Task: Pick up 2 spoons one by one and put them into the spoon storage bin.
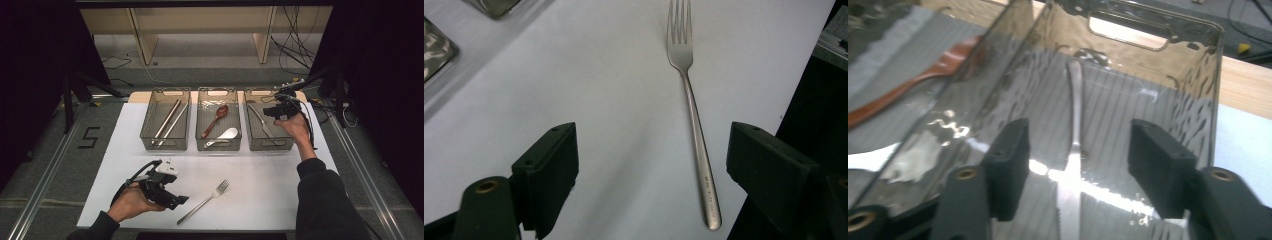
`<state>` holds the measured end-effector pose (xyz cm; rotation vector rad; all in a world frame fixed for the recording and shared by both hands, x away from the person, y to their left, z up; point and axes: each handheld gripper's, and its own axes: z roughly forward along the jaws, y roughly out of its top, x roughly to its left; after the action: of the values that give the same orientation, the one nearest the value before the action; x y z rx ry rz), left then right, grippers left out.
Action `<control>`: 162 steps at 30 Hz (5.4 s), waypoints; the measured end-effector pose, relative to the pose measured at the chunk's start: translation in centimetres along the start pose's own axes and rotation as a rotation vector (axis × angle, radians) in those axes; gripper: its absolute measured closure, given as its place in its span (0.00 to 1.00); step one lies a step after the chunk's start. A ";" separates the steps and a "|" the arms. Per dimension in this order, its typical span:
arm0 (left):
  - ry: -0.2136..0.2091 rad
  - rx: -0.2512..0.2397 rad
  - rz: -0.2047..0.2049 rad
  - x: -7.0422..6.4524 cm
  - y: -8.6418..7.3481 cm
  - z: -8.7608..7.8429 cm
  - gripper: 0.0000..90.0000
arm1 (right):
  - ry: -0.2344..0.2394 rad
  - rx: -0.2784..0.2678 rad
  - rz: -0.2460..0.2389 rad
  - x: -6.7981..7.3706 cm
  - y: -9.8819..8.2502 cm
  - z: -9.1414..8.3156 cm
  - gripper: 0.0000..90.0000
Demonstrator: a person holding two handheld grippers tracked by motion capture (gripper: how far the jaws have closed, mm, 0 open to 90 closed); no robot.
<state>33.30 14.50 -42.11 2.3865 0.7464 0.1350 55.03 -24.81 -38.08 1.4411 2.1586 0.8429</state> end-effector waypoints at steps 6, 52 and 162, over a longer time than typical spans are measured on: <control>-0.001 -0.001 -0.005 -0.1 0.0 0.1 0.19 | 0.073 -0.046 0.031 0.5 -0.8 -2.1 0.31; 0.017 0.185 0.043 -2.3 0.7 3.0 0.25 | 0.316 -0.259 -0.118 9.9 -14.5 -13.1 0.26; -0.011 0.331 0.162 -3.1 3.5 5.4 0.90 | 0.374 -0.209 -0.167 11.2 -14.5 -12.4 0.29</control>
<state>33.85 7.63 -44.04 2.7607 0.6073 0.0690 33.15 -21.74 -38.95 1.0488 2.3276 1.3138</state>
